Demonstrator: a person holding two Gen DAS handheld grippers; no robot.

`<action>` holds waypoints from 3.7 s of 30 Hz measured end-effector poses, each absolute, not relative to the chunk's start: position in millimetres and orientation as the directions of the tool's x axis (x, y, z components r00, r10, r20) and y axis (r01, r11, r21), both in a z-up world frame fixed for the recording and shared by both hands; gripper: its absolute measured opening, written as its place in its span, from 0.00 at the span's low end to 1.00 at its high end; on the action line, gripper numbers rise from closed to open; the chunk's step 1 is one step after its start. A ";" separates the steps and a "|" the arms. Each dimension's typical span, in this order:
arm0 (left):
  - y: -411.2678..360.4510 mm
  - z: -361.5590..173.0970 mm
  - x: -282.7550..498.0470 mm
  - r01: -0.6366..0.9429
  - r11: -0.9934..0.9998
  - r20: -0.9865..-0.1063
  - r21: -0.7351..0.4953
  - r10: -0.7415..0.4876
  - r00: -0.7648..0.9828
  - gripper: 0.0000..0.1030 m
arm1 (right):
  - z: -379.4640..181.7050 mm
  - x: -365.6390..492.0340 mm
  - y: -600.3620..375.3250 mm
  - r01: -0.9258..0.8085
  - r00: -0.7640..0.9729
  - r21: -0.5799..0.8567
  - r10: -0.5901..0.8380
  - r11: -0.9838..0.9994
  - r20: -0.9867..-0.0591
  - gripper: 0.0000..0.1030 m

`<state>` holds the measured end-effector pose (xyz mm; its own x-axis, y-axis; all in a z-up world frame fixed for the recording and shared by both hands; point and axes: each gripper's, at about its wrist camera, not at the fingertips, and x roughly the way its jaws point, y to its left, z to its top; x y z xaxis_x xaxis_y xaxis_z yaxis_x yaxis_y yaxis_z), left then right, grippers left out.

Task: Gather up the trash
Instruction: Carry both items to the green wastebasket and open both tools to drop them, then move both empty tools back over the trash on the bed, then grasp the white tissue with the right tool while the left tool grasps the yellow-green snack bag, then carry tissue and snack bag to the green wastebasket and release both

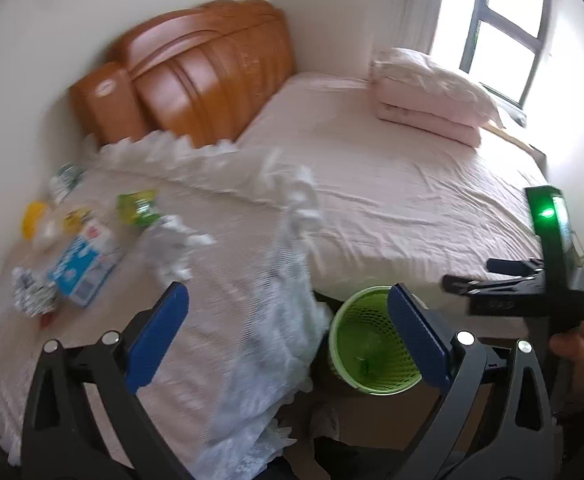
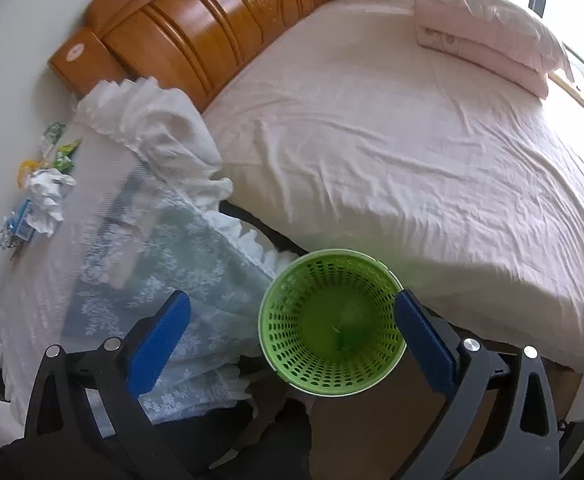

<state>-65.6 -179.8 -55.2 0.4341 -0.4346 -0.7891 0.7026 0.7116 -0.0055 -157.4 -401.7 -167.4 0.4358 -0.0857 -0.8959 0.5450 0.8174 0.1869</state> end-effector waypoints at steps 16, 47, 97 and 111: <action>-84.2 -55.5 -23.2 0.552 0.833 -0.780 -0.042 -0.372 0.502 0.92 | -120.9 -110.7 -328.9 0.452 0.497 0.161 -0.097 0.877 -0.862 0.98; 4.3 -93.4 53.8 0.488 0.861 -0.821 0.140 -0.175 0.544 0.92 | -162.0 108.4 -182.8 -0.032 0.413 -0.005 0.009 0.999 -0.911 0.84; -203.1 -175.4 194.9 0.293 0.956 -0.936 0.017 -0.088 0.341 0.44 | -141.3 -58.9 -363.6 0.393 0.539 0.321 0.067 0.862 -0.840 0.38; -200.4 -99.6 88.3 0.540 0.833 -0.869 -0.116 -0.349 0.351 0.43 | -132.6 -93.3 -356.6 0.479 0.556 0.315 -0.006 0.819 -0.831 0.38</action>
<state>88.3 -200.4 -99.6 0.3515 -0.3491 -0.8687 0.5403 0.8334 -0.1163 -93.3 -356.6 -132.6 0.5559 -0.0058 -0.8312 0.4791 0.8194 0.3147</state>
